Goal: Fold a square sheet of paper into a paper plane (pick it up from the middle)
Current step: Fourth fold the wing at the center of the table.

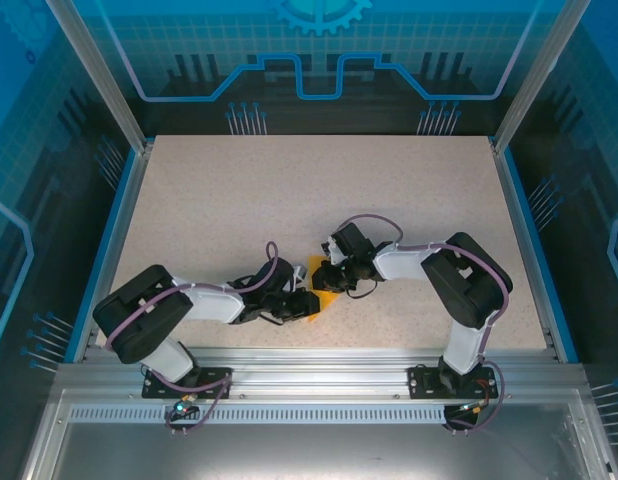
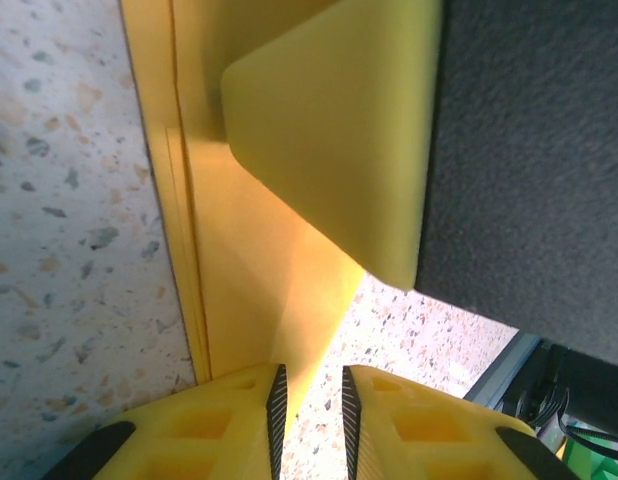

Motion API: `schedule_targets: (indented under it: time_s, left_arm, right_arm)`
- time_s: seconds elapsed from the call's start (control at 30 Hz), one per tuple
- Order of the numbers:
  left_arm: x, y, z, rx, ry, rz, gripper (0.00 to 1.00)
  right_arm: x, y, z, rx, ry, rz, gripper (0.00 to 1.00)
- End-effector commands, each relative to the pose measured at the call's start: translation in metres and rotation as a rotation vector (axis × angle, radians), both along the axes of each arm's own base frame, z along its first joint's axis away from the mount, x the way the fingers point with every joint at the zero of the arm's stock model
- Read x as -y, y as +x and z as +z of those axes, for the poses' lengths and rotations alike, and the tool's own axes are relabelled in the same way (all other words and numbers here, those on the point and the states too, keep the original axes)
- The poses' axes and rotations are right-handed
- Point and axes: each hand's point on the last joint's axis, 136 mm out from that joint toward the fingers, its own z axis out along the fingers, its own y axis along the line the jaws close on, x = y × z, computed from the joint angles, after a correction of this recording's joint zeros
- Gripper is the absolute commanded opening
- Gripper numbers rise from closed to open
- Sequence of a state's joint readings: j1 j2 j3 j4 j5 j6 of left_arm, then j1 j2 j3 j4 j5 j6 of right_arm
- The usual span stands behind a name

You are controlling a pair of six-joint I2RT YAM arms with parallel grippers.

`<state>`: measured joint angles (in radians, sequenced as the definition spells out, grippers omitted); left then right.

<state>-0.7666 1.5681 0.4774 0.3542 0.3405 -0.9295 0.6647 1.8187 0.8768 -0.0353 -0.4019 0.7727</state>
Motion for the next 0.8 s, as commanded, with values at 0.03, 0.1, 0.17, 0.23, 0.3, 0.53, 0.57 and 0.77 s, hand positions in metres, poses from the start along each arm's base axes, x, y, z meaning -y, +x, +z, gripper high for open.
schedule_targets:
  time_s: [0.03,0.1,0.17,0.23,0.3,0.53,0.57,0.77]
  left_arm:
    - [-0.003,-0.048,-0.021,-0.151,0.020,-0.097,0.26]
    - [-0.001,-0.052,-0.021,-0.155,0.010,-0.107,0.26]
    - [-0.001,-0.059,-0.021,-0.161,-0.001,-0.118,0.26]
    - [-0.002,-0.065,-0.022,-0.165,0.000,-0.127,0.26]
    - [-0.005,-0.070,-0.023,-0.169,0.006,-0.128,0.26]
    - [-0.015,-0.086,-0.030,-0.198,0.052,-0.150,0.27]
    - [-0.016,-0.088,-0.032,-0.207,0.061,-0.153,0.27]
    - [-0.011,-0.086,-0.012,-0.155,-0.016,-0.160,0.26]
  right_arm:
    - [0.038,-0.022,-0.041,-0.102,-0.164,-0.030,0.16]
    - [0.040,-0.022,-0.043,-0.106,-0.167,-0.035,0.16]
    - [0.040,-0.022,-0.043,-0.106,-0.166,-0.038,0.16]
    - [0.042,-0.021,-0.044,-0.108,-0.165,-0.042,0.16]
    - [0.043,-0.022,-0.045,-0.110,-0.167,-0.044,0.16]
    - [0.043,-0.023,-0.046,-0.109,-0.162,-0.045,0.16]
    - [0.043,-0.022,-0.045,-0.109,-0.162,-0.046,0.16]
    - [0.042,-0.023,-0.044,-0.107,-0.155,-0.044,0.16]
